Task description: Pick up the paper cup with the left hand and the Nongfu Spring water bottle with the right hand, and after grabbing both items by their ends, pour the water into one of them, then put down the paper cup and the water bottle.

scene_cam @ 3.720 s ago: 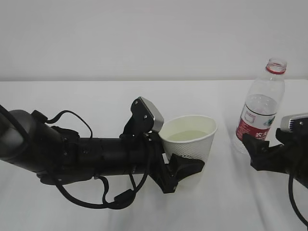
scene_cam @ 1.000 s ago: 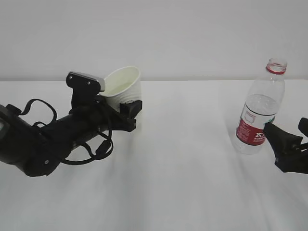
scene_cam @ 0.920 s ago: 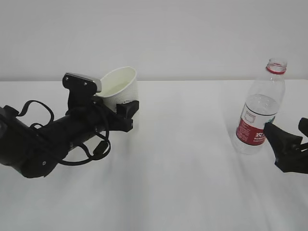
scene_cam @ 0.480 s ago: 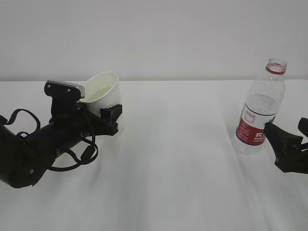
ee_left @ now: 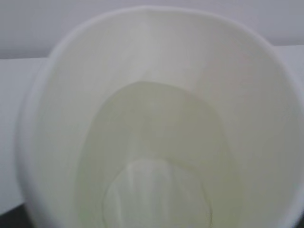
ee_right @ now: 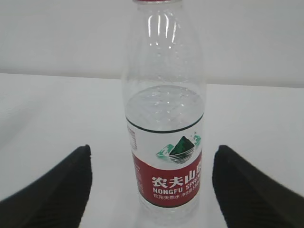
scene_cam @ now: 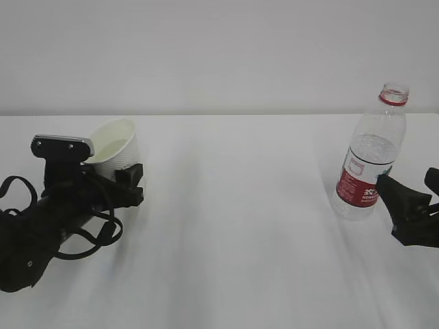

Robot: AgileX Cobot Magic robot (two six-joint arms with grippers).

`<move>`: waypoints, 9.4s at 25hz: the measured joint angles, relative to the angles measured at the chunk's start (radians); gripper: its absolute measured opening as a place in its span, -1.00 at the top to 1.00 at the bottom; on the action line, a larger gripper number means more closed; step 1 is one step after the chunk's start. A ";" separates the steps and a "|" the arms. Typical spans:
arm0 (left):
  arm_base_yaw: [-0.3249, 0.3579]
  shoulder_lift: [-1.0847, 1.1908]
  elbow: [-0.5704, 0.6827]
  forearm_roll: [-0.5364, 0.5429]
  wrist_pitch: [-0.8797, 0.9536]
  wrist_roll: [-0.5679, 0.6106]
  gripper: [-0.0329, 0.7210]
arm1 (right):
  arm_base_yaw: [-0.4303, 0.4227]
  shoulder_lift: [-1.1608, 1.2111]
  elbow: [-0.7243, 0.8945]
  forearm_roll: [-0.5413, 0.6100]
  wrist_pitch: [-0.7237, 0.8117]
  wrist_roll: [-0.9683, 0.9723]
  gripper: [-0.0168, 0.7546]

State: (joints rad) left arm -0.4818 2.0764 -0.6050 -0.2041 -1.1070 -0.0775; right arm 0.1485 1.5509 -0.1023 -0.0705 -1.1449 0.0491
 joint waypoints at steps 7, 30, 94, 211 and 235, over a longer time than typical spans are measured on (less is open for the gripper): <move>0.000 0.000 0.034 -0.074 0.000 0.002 -0.39 | 0.000 0.008 0.000 0.000 0.000 0.000 -0.59; 0.000 0.000 0.054 -0.108 -0.014 0.002 -0.39 | 0.000 0.090 0.000 -0.001 -0.001 0.000 -0.58; -0.048 0.000 0.071 -0.113 -0.041 -0.025 -0.92 | 0.000 0.090 0.000 -0.041 -0.001 0.001 -0.58; -0.080 -0.345 0.240 -0.119 -0.045 0.009 -0.66 | 0.000 -0.024 -0.174 0.081 -0.001 -0.040 -0.58; -0.080 -0.596 0.244 -0.078 -0.045 0.009 -0.65 | 0.000 -0.433 -0.174 0.130 0.189 -0.074 -0.58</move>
State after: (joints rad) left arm -0.5621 1.4807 -0.3614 -0.2818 -1.1515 -0.0681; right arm 0.1485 1.1184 -0.2767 0.0592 -0.9556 -0.0252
